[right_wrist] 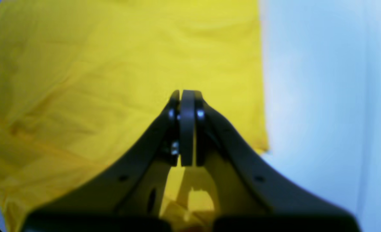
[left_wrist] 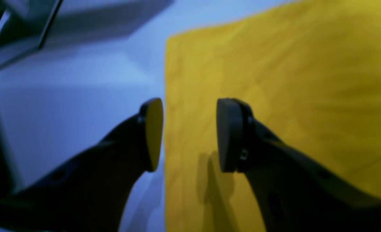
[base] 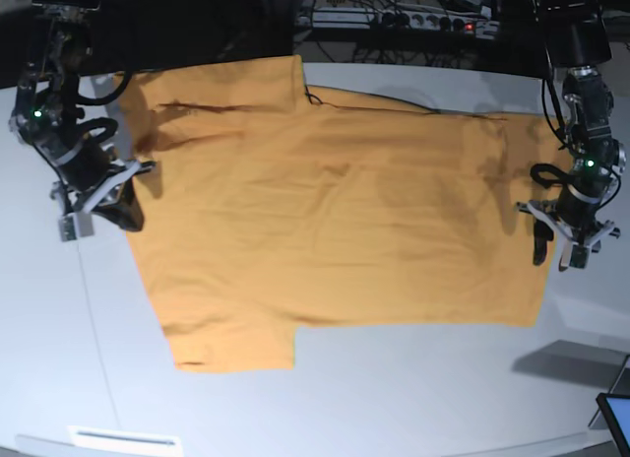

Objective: Fold the T-shirt properly
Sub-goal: 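Move both grippers outward and down to the shirt's side edges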

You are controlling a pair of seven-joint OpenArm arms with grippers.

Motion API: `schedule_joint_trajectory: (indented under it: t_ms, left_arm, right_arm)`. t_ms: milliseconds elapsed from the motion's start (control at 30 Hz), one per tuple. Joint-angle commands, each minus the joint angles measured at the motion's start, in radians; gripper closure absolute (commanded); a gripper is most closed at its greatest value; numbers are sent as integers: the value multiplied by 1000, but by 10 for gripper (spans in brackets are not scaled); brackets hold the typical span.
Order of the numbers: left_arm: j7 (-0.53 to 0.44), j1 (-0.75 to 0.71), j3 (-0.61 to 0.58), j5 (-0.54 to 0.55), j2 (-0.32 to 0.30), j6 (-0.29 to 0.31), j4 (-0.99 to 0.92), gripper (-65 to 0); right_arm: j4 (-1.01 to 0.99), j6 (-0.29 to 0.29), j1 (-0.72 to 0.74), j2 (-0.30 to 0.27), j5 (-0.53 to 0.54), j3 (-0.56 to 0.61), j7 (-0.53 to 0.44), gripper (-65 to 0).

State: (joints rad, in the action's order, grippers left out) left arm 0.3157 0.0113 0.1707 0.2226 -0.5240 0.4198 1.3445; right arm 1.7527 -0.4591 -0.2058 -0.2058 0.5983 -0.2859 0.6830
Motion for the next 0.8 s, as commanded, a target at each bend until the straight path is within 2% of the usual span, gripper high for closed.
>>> schedule_joint_trajectory:
  t_ms: [0,267,333,467,567,767]
  left_arm:
    - [-22,34,0,2,-31,-14,-1,-272]
    - [-25,135,-101,-164,-22,-14,-113,-270]
    - [-25,131,-110,-168,-20,-14,-110,-269]
    - [-25,125,-79,-168,21,-14,-113,-267]
    - [-25,115,-29,-176,67,-14,-112,-267]
    - [-25,111,68,-177,114,-14,-98,-267]
  right_arm:
    - [20,-7,18,1,18,-17,-15,-10]
    - [20,-7,55,16,18,-80,79,-10]
    - [19,-7,55,16,18,-80,94,-10]
    - [13,-7,53,13,16,-80,99,-10]
    - [20,-7,62,-30,16,-75,99,-10]
    - [5,-5,108,-93,13,-75,100,-10]
